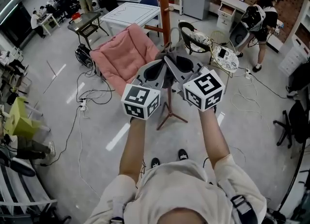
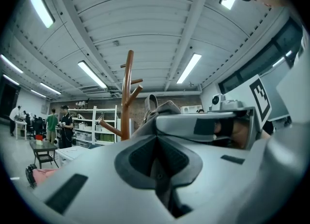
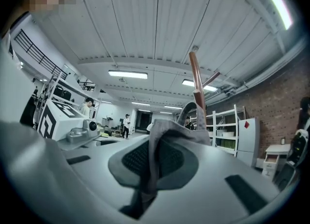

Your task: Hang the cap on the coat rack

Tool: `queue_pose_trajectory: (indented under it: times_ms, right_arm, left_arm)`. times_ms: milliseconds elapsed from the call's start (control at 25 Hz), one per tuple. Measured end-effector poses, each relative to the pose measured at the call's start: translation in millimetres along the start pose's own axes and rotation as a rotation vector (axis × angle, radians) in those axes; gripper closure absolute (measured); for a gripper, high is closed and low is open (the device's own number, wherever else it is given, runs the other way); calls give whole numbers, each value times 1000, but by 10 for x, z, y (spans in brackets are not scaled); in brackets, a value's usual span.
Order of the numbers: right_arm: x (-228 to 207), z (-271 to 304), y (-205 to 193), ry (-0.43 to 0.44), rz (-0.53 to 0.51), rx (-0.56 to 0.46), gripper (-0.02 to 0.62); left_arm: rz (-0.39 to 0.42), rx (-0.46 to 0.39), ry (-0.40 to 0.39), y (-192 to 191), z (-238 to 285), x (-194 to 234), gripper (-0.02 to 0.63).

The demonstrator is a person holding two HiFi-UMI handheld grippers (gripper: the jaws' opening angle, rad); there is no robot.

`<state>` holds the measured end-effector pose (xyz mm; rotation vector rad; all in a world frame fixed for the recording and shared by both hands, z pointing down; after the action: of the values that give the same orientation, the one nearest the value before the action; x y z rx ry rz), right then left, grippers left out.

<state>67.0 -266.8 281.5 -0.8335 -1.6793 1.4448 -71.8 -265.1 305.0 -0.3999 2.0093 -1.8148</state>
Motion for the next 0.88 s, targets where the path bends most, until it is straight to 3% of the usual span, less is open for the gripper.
queue_pose_trajectory:
  times_ms: [880]
  right_arm:
    - [-306, 154, 501, 31, -130, -35, 585]
  left_arm:
    - [58, -85, 17, 498, 267, 146, 600]
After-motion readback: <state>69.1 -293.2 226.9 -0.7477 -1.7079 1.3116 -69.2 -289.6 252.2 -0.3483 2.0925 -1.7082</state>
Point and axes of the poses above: the fingertips, and each gripper's own axes: z forward along the fingers, x to its left, y out of its top, the point moved 10 cm from there along -z, backward along the fingers, and after that the axes turned 14 degrees about y, right-handed, at the moved point
